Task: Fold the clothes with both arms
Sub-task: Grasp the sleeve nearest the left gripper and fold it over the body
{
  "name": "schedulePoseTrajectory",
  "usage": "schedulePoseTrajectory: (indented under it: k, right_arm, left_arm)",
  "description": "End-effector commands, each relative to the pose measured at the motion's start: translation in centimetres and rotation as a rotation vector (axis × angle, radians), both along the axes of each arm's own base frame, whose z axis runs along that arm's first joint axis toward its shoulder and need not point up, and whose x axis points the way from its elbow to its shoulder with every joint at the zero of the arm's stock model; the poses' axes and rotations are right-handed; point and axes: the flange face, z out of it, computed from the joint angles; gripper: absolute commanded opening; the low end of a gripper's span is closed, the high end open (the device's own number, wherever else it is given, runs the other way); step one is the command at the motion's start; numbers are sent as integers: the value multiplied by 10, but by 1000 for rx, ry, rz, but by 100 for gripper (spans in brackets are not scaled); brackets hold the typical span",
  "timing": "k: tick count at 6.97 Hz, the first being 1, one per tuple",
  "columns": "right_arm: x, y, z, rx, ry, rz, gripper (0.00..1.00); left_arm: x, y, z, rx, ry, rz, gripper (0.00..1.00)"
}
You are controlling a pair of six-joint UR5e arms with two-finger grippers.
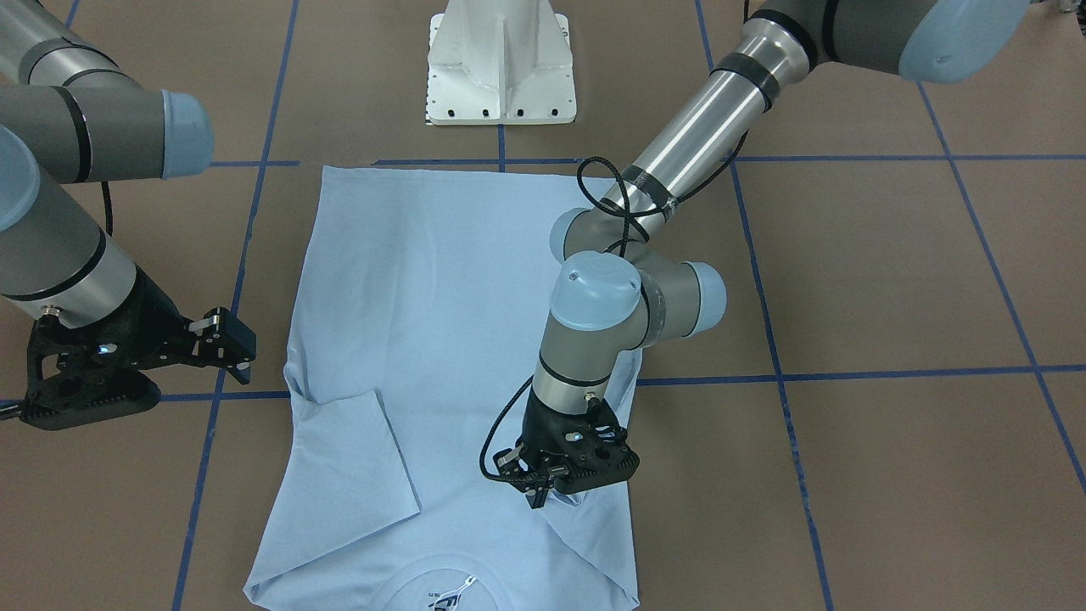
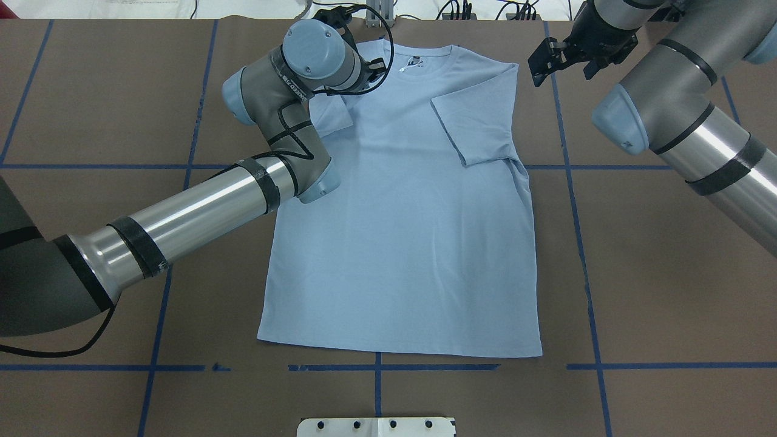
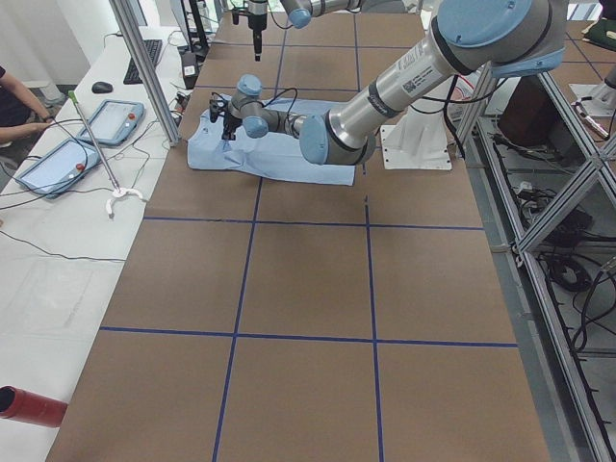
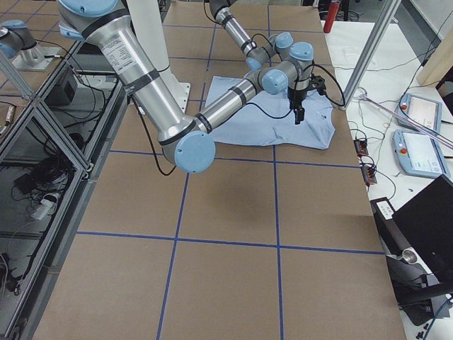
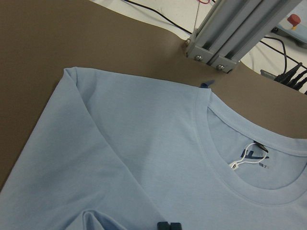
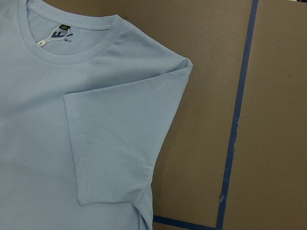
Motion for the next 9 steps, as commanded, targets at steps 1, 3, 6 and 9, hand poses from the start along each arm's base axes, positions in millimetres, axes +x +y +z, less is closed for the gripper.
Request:
schedulePoseTrajectory:
  k: [1,3,6,9]
  right_arm:
    - [1,1,5,-4,2,0,100]
    - [0,0,5,-4,3,1,100]
    - [0,-1,9,-12,7,1,100]
    - [1,-1,9,-11,8,3,100]
  left_arm:
    - [2,1,-13,9,12,1,0]
    - [15,12,-18,13,17,20,0]
    - [31,27,-26,18,24,44,0]
    - [34,30,-29,22,27,52,65]
